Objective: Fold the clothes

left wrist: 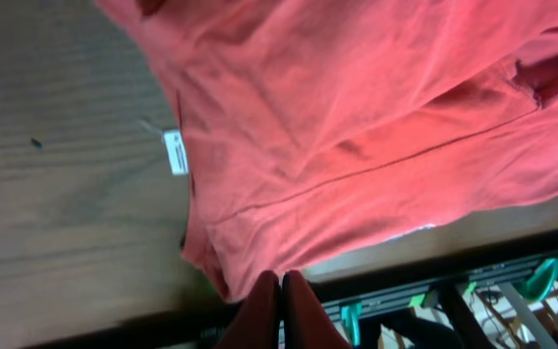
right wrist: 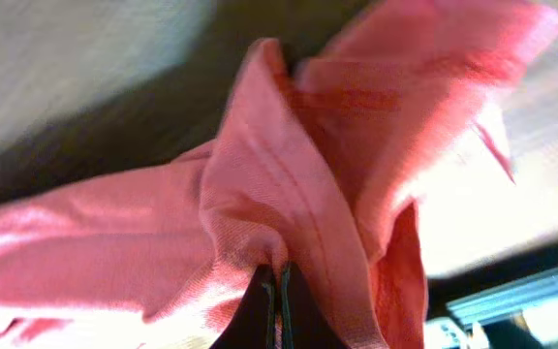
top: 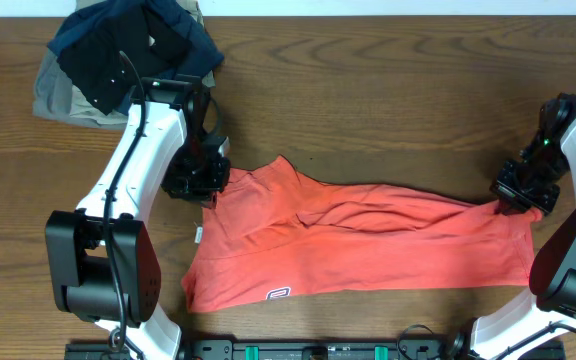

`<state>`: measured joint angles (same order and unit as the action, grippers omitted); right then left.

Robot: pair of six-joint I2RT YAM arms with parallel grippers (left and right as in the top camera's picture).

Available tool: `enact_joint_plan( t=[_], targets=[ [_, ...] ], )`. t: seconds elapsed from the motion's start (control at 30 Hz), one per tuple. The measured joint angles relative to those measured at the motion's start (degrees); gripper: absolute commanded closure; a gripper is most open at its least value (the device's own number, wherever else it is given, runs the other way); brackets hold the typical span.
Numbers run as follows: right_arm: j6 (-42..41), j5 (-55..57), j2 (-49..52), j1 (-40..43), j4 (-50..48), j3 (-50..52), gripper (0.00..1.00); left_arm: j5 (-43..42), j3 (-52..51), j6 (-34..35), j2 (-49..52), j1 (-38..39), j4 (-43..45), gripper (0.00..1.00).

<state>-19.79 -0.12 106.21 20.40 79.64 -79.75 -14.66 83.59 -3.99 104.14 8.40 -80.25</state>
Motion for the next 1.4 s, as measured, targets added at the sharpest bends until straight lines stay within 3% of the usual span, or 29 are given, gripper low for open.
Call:
enact_joint_plan(
  t=[0.3,0.33,0.37,0.43,0.53,0.63,0.83,1.23,1.3,1.33,1.37,1.4],
  targets=[
    [-6.0,4.6,-5.9,0.0,-0.2,3.4,0.99,0.0,-0.1,0.8,-2.6,-0.1,-0.9,0.94],
    [-6.2,4.5,-7.5,0.0,-1.1,4.5,0.99,0.0,-0.2,0.8,-3.8,-0.1,-0.5,0.88],
    [-6.3,4.3,-9.4,0.0,-2.4,5.8,0.99,0.0,-0.2,0.7,-5.0,-0.1,-0.4,0.73],
    [-6.4,3.8,-12.8,0.0,-4.7,8.5,0.99,-0.2,-0.2,0.7,-7.4,-0.1,-0.2,0.59],
    [-6.4,3.1,-15.8,0.0,-7.5,12.3,0.99,-1.9,-0.2,0.7,-9.0,-0.1,1.3,0.29],
    [-6.3,1.9,-16.2,0.0,-11.2,16.9,0.99,-4.0,-0.2,0.7,-8.7,0.0,4.2,0.15],
    [-6.4,0.5,-16.1,0.0,-14.9,23.4,0.96,-5.7,-0.3,0.1,-7.4,1.1,8.6,0.13],
    [-6.3,-0.2,-16.1,0.0,-15.7,23.6,0.93,-6.2,-1.6,-0.3,1.6,6.8,14.6,0.13],
    [-6.4,-0.2,-16.1,0.0,-15.7,23.6,0.73,-5.7,-1.7,0.3,3.6,7.1,14.8,0.13],
    [-6.2,-0.2,-16.1,0.0,-15.7,23.6,0.53,-5.1,-1.8,0.8,4.5,7.1,14.8,0.13],
    [-6.1,-0.2,-16.1,0.0,-15.7,23.6,0.25,-4.5,-2.0,1.1,5.1,7.1,14.8,0.13],
    [-5.7,-0.2,-16.1,0.0,-15.8,23.6,0.09,-3.7,-2.2,1.6,5.5,7.0,14.8,0.13]
  ],
)
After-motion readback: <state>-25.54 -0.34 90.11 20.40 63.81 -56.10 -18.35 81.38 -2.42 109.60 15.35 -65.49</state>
